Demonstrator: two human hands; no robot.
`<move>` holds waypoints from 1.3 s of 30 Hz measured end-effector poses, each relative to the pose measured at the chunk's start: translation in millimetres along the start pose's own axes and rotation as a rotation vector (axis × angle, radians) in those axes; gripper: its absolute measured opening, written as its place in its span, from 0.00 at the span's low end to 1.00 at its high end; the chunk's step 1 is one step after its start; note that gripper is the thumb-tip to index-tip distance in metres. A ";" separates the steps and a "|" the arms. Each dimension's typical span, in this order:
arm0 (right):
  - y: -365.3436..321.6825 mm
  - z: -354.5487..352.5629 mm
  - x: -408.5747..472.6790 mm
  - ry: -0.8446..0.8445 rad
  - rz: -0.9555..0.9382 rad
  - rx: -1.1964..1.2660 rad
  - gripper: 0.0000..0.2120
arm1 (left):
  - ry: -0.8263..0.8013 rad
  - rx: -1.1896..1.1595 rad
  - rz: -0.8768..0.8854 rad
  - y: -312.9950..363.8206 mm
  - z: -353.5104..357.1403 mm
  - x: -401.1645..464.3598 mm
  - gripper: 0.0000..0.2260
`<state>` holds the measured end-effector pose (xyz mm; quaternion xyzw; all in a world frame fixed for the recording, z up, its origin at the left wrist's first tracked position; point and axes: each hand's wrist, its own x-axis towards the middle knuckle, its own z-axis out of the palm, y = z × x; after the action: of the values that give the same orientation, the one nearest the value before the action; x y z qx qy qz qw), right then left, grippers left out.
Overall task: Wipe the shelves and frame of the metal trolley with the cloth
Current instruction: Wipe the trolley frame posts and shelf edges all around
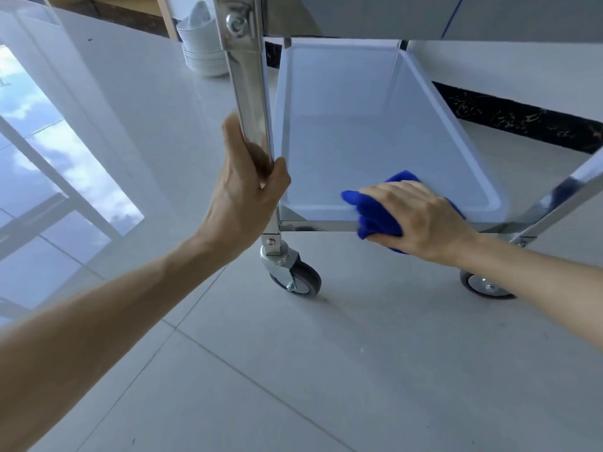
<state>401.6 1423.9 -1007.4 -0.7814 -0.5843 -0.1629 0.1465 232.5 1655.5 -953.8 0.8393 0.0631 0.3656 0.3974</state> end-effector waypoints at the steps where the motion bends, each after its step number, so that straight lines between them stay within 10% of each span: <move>1: 4.2 -1.8 -5.7 0.013 0.019 -0.013 0.27 | -0.005 -0.008 -0.003 0.8 1.1 0.1 0.16; 10: -90.0 45.6 83.8 -0.182 0.033 -0.114 0.31 | 0.037 0.026 -0.030 5.3 2.3 1.2 0.16; 20: 43.7 -30.4 -37.9 -0.095 0.054 -0.017 0.30 | -0.014 0.035 -0.007 -0.1 -10.9 8.1 0.19; 31: -47.7 23.9 36.8 -0.202 0.119 -0.211 0.30 | 0.072 0.113 -0.054 4.0 -3.7 4.1 0.16; 39: 17.2 -33.2 -17.7 -0.240 0.081 -0.007 0.27 | -0.029 0.100 -0.025 3.6 -15.4 5.2 0.17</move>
<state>410.7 1389.9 -985.6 -0.8187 -0.5651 -0.0642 0.0795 225.4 1664.6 -941.9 0.8624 0.0860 0.3450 0.3603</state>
